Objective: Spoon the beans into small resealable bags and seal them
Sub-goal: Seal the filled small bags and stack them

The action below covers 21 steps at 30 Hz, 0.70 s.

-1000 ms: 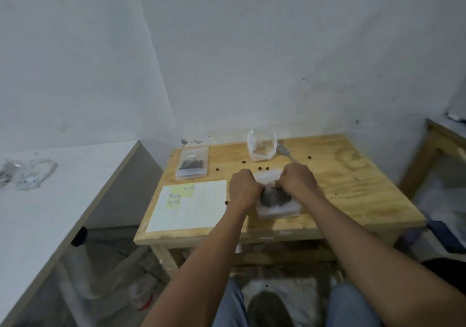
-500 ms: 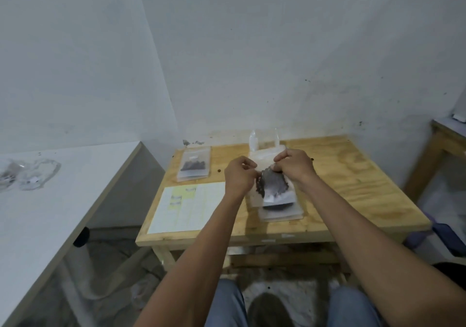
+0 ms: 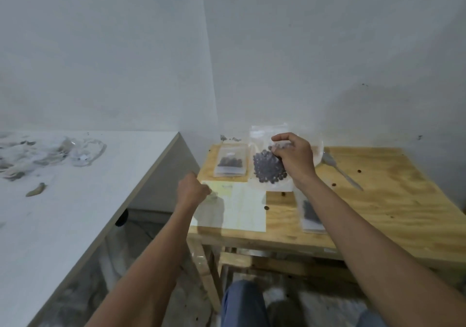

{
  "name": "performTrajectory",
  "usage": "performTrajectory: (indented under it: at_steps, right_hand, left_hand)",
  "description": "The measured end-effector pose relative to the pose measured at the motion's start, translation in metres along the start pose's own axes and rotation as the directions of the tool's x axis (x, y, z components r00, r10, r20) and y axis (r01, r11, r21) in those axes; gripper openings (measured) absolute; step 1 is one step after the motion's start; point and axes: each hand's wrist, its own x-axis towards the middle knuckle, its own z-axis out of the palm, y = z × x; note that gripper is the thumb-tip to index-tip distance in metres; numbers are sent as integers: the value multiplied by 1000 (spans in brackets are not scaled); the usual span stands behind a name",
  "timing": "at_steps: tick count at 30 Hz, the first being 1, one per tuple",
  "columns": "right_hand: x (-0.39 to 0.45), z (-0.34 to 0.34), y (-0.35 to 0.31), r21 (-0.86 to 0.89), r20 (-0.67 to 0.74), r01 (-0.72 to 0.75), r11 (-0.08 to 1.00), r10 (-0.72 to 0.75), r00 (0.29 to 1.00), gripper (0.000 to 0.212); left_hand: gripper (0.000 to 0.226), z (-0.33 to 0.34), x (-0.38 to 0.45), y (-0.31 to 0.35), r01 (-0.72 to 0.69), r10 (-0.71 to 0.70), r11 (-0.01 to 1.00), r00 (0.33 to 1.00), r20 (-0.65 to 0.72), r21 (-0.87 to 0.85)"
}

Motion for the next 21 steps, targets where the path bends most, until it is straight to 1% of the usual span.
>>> performTrajectory:
  at_steps: [3, 7, 13, 15, 18, 19, 20, 21]
  right_hand:
    - [-1, 12, -2, 1, 26, 6, 1000, -6, 1000, 19]
    - [-1, 18, -1, 22, 68, 7, 1000, -9, 998, 19]
    - [2, 17, 4, 1, 79, 7, 1000, -8, 997, 20]
    - [1, 16, 8, 2, 81, 4, 1000, -5, 997, 19]
    - [2, 14, 12, -2, 68, -5, 1000, 5, 998, 18]
    - [2, 14, 14, -6, 62, -8, 1000, 8, 998, 18]
    - [2, 13, 15, -9, 58, -14, 1000, 14, 998, 18]
    - [3, 13, 17, -9, 55, -27, 1000, 28, 998, 18]
  left_hand:
    - [49, 7, 2, -8, 37, -38, 998, 999, -11, -50]
    - [61, 15, 8, -6, 43, -44, 997, 999, -12, -57]
    - [46, 25, 8, 0, 77, -75, 997, 996, -54, 30]
    - [41, 27, 7, 2, 91, -88, 995, 994, -70, 30]
    - [37, 25, 0, 10, 87, -98, 993, 987, -130, -82]
    - [36, 23, -4, 16, 61, -87, 986, 983, -164, -158]
    - [38, 22, -9, 25, 6, -59, 962, 981, -187, -272]
    - [40, 20, -16, 35, -70, -15, 906, 980, -198, -418]
